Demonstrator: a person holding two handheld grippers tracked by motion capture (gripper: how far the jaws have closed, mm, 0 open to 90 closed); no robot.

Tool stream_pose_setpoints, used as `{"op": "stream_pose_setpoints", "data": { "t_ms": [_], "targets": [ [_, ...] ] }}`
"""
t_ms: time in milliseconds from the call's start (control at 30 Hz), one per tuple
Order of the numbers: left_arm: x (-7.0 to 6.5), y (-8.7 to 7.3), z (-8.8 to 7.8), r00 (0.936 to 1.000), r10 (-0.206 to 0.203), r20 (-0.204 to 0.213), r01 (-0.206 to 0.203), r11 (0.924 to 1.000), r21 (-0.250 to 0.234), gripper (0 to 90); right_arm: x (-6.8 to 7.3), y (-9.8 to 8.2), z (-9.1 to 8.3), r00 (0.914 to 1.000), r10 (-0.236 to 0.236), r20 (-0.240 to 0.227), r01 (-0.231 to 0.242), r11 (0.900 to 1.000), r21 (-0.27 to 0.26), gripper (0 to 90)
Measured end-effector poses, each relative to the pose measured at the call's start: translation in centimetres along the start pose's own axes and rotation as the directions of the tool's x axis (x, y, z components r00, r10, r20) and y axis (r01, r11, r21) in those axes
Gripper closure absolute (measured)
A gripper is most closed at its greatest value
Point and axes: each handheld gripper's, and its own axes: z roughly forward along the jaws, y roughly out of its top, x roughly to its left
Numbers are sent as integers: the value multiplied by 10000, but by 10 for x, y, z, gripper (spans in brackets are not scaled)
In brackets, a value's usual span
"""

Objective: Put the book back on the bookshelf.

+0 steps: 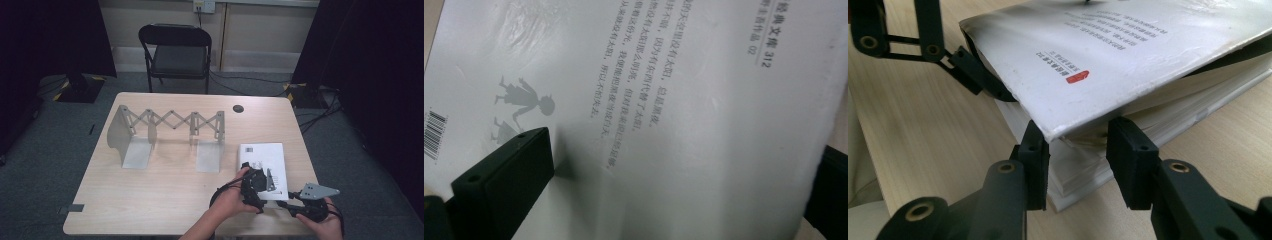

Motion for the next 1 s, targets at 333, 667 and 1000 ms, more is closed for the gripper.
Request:
{"op": "stream_pose_setpoints", "data": {
  "t_ms": [333, 667, 1000],
  "targets": [
    [0, 0, 1, 9999, 104, 3, -104, 9999, -14, 0, -2, 0, 0, 9999, -25, -99, 25, 10000, -1, 626],
    [0, -6, 1, 9992, 401, -14, -401, 9984, -401, 10, -1, 0, 1, 9999, -36, -105, 37, 9999, 96, 625],
    [-8, -2, -8, 9929, 1183, -133, -1188, 9916, -508, 195, -2, -1, 1, 9999, 15, -138, -13, 9999, 139, 624]
  ]
}}
